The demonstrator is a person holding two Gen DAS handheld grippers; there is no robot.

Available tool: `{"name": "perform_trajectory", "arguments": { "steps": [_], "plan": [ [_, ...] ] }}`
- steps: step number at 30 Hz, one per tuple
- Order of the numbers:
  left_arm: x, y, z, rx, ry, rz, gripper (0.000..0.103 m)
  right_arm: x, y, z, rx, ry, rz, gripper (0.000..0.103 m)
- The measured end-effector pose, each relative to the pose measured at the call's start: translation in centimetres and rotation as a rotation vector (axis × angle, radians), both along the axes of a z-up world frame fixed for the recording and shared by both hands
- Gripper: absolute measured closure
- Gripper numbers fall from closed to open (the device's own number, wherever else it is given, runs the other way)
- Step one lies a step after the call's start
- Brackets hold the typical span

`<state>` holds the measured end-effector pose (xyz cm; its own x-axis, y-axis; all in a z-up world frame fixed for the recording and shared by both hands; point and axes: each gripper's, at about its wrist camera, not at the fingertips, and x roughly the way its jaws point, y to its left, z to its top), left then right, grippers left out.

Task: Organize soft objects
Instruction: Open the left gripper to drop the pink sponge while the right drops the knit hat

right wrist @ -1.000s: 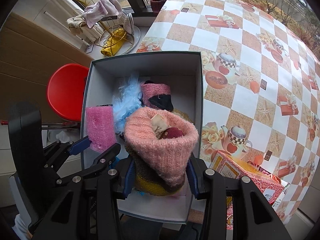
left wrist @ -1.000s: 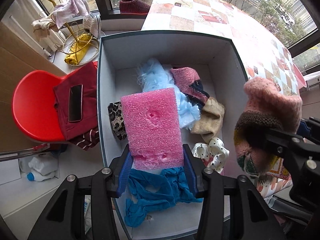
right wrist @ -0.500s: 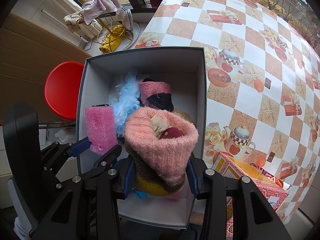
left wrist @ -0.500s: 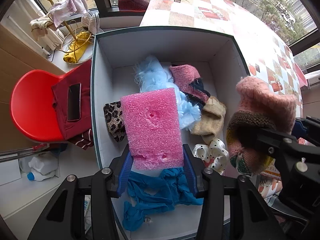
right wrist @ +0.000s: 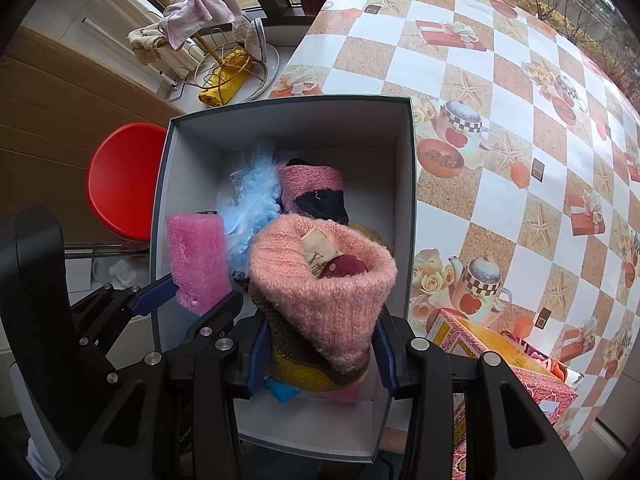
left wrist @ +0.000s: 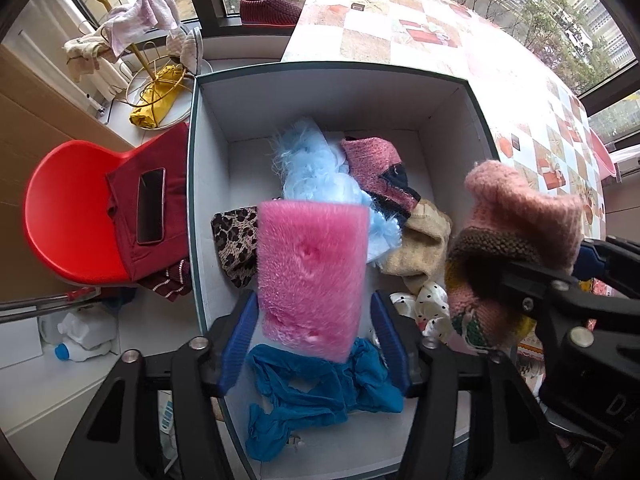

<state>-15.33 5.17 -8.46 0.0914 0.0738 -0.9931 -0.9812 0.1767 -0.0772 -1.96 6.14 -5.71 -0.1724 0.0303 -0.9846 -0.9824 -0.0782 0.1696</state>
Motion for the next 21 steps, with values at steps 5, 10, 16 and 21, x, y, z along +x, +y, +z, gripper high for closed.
{"name": "perform_trajectory", "arguments": {
  "steps": [5, 10, 16, 21],
  "plan": [
    [-0.3, -0.6, 0.3, -0.014, 0.021, -0.017, 0.021, 0.1, -0.5, 0.9, 0.019, 0.003, 0.011, 0.009],
    [-1.5, -1.3, 1.3, 0.028, -0.002, 0.001, 0.020, -0.3, -1.2, 2.9, 0.071, -0.030, 0.047, 0.001],
    [-3.0, -1.4, 1.9, -0.043, -0.107, 0.029, 0.020, 0.0, -2.4, 5.7, 0.123, 0.010, 0.029, 0.001],
    [-3.3, -2.3, 2.9, -0.008, -0.070, 0.021, 0.020, 0.1, -3.7, 7.4, 0.139, 0.006, 0.030, 0.001]
  ]
}}
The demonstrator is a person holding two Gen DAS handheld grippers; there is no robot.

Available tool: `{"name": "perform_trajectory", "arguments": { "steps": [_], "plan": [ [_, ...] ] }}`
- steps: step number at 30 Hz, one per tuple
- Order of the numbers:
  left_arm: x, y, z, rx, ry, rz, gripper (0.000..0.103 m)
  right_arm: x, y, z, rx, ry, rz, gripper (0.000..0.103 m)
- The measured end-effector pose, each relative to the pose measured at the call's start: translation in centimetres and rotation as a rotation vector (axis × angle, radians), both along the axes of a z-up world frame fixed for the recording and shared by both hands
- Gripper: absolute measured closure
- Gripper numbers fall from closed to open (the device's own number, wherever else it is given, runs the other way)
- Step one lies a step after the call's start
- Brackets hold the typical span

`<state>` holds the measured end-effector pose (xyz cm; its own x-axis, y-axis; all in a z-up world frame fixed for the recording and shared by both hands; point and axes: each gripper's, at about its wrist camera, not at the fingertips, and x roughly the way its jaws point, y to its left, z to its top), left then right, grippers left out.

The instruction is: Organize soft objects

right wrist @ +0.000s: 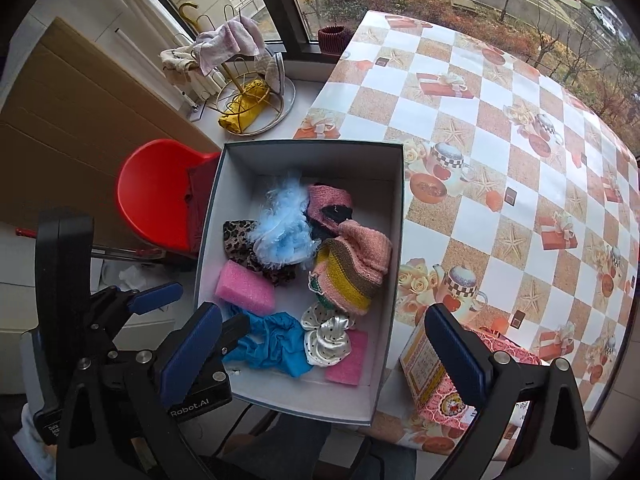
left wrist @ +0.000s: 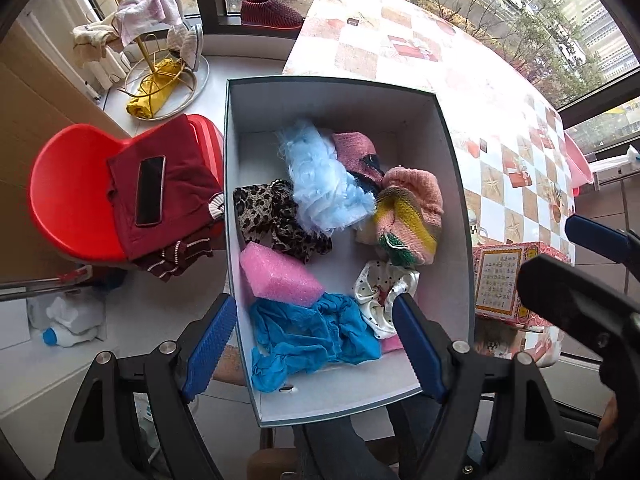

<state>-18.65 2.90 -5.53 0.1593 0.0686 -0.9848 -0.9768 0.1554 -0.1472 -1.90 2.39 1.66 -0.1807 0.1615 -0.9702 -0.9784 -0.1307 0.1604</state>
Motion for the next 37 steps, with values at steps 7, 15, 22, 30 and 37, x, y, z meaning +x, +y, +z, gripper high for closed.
{"name": "perform_trajectory", "arguments": {
  "steps": [7, 15, 22, 30, 37],
  "plan": [
    [0.6, -1.1, 1.5, 0.017, 0.044, 0.011, 0.020, 1.0, -1.3, 0.3, -0.019, 0.021, -0.040, 0.001],
    [1.5, -1.8, 1.8, 0.027, 0.070, -0.035, 0.020, 1.3, -1.7, 0.3, -0.028, 0.014, -0.052, 0.001],
    [2.0, -2.2, 1.9, 0.031, 0.084, -0.049, 0.020, 1.6, -1.9, 0.2, -0.030, 0.006, -0.065, 0.001],
    [2.2, -2.4, 2.0, 0.046, 0.099, -0.060, 0.020, 1.9, -2.0, 0.1, -0.032, 0.003, -0.077, 0.001],
    [1.5, -2.5, 2.0, 0.052, 0.066, -0.040, 0.020, 1.8, -2.1, -0.1, -0.038, -0.001, -0.073, 0.001]
  ]
}}
